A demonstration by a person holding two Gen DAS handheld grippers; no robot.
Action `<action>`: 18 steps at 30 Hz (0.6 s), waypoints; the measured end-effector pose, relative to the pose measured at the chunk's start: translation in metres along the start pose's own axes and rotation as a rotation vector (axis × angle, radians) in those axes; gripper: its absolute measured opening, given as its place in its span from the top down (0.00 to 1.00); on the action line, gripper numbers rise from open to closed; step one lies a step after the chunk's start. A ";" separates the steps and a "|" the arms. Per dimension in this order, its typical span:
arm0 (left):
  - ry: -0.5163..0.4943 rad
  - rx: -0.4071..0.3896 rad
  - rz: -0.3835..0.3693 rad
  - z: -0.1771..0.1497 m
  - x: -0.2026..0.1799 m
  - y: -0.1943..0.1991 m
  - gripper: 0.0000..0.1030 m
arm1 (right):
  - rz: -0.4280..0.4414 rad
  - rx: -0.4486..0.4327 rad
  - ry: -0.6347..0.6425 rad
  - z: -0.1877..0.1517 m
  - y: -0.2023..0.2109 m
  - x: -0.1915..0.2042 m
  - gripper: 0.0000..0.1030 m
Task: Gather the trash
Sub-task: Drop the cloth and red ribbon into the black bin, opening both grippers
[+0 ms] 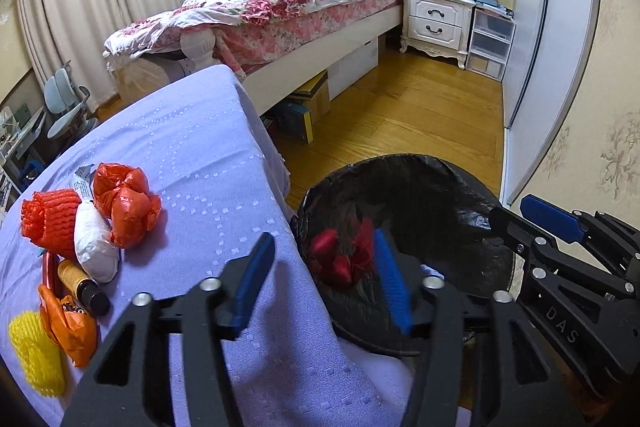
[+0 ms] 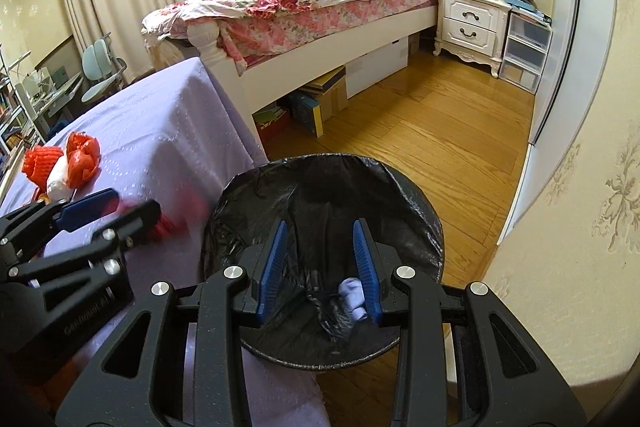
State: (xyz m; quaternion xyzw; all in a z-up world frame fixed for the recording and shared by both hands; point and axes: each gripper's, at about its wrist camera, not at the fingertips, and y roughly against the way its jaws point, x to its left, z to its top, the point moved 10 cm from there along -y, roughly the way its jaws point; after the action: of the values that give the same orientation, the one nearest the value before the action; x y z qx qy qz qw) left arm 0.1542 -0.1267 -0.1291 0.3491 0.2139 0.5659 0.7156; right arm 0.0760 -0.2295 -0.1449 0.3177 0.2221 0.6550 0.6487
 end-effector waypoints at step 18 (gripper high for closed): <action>0.041 -0.039 0.022 -0.004 0.017 0.024 0.26 | -0.020 -0.010 -0.047 -0.005 0.015 -0.005 0.45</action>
State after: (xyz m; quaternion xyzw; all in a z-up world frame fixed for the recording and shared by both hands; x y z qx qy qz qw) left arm 0.1401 -0.1064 -0.1124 0.3258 0.2137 0.5849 0.7114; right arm 0.0614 -0.2351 -0.1385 0.3276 0.2067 0.6421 0.6616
